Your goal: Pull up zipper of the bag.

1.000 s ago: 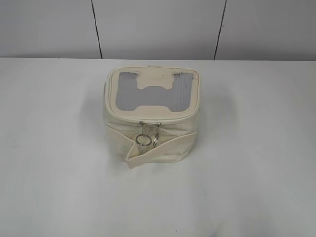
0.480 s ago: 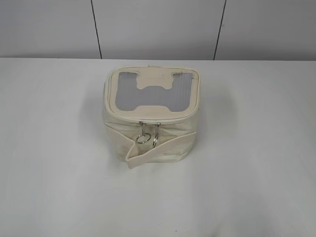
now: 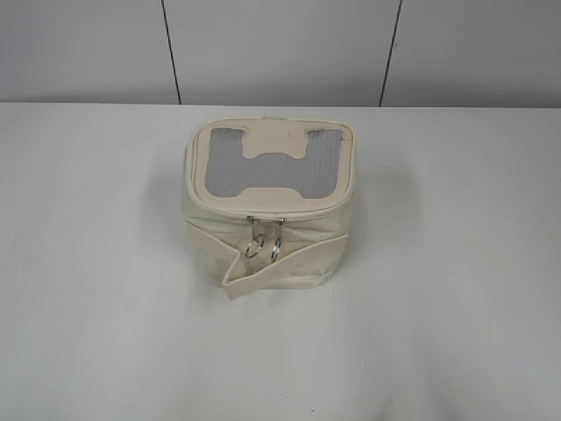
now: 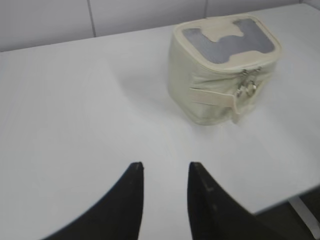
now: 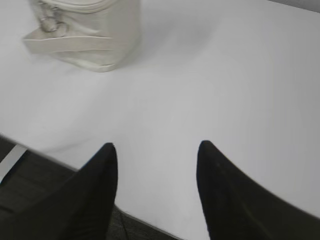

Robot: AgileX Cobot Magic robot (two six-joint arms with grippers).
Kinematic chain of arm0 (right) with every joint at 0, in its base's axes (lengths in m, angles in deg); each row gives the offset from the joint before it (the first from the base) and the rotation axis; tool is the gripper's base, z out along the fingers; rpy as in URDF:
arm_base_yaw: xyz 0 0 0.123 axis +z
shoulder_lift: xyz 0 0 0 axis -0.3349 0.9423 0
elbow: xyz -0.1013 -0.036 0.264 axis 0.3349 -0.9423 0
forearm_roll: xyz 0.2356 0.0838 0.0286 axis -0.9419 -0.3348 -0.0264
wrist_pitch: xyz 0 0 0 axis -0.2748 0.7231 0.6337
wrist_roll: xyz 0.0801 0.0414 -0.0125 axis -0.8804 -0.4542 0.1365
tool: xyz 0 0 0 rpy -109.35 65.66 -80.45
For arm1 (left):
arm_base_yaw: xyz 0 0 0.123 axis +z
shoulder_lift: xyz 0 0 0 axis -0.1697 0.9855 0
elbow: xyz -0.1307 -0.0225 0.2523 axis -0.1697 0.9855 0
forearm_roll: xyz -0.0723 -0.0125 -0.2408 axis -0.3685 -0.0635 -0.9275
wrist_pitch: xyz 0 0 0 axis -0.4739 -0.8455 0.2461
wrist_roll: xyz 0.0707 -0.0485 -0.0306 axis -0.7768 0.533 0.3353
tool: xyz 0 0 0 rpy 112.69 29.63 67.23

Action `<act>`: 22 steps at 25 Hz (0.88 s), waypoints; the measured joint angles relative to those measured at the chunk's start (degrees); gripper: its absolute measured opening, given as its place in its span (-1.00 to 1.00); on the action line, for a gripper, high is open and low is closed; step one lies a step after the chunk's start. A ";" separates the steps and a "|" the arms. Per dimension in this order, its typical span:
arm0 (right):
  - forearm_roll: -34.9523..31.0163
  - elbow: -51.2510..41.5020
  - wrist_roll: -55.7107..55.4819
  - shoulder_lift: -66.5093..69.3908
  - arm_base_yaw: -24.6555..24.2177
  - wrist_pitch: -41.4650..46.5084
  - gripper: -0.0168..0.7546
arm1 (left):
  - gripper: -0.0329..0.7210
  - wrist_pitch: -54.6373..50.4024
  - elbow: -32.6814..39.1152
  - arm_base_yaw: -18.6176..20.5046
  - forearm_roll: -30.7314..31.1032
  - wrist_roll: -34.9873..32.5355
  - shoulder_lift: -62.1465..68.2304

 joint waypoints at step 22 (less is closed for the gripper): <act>0.00 0.00 0.00 0.00 -23.18 -0.13 0.10 | -0.27 0.07 0.00 16.73 0.00 0.00 -1.54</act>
